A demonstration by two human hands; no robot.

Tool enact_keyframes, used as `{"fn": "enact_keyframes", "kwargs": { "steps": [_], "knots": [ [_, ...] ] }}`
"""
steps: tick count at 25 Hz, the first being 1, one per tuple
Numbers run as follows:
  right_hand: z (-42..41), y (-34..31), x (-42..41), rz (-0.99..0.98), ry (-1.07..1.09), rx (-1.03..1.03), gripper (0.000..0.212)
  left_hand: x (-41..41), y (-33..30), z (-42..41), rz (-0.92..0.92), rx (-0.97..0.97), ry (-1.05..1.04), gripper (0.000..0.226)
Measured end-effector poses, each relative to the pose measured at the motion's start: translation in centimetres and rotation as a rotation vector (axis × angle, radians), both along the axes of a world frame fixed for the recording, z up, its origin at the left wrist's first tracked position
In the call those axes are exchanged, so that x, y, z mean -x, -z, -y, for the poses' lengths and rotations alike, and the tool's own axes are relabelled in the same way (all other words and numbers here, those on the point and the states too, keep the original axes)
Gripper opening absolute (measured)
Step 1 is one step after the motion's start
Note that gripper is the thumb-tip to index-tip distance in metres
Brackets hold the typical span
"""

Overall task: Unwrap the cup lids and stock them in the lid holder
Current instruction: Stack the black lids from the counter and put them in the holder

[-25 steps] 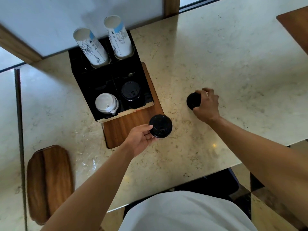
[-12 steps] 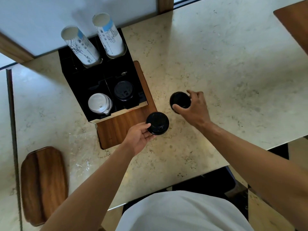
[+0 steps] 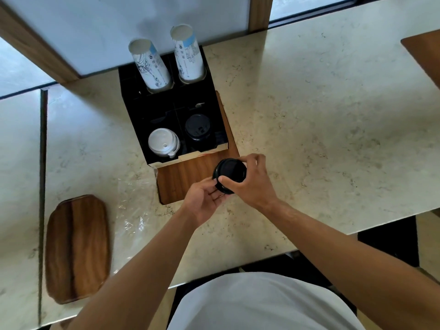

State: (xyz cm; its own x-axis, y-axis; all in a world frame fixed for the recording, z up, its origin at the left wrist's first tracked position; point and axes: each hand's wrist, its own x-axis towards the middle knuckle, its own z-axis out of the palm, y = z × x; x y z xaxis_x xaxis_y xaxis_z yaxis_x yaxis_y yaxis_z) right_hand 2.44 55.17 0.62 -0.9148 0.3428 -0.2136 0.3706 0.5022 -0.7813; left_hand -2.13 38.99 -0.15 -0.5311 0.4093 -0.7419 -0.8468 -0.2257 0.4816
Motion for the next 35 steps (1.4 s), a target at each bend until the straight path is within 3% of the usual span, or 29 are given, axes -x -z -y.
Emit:
{"fn": "enact_keyframes", "kwargs": {
  "steps": [9,13,18,24,35],
  "knots": [
    [3.7,-0.2,0.2,0.031,-0.07,0.018,0.088,-0.8,0.3,4.1,0.021,-0.125,-0.097,0.039],
    [4.7,0.0,0.3,-0.001,-0.038,0.108,0.062,-1.0,0.1,4.8,-0.074,-0.094,-0.102,0.036],
    [4.9,-0.6,1.2,0.06,0.128,0.432,0.028,-1.1,-0.2,5.6,-0.087,-0.033,-0.135,0.038],
    [4.5,-0.6,1.6,0.144,0.153,0.603,0.03,-0.8,-0.4,6.3,-0.105,0.009,-0.123,0.031],
    [4.2,0.2,2.5,0.214,0.15,0.652,0.03,-0.4,-0.3,6.6,-0.114,0.055,-0.097,0.029]
  ]
}}
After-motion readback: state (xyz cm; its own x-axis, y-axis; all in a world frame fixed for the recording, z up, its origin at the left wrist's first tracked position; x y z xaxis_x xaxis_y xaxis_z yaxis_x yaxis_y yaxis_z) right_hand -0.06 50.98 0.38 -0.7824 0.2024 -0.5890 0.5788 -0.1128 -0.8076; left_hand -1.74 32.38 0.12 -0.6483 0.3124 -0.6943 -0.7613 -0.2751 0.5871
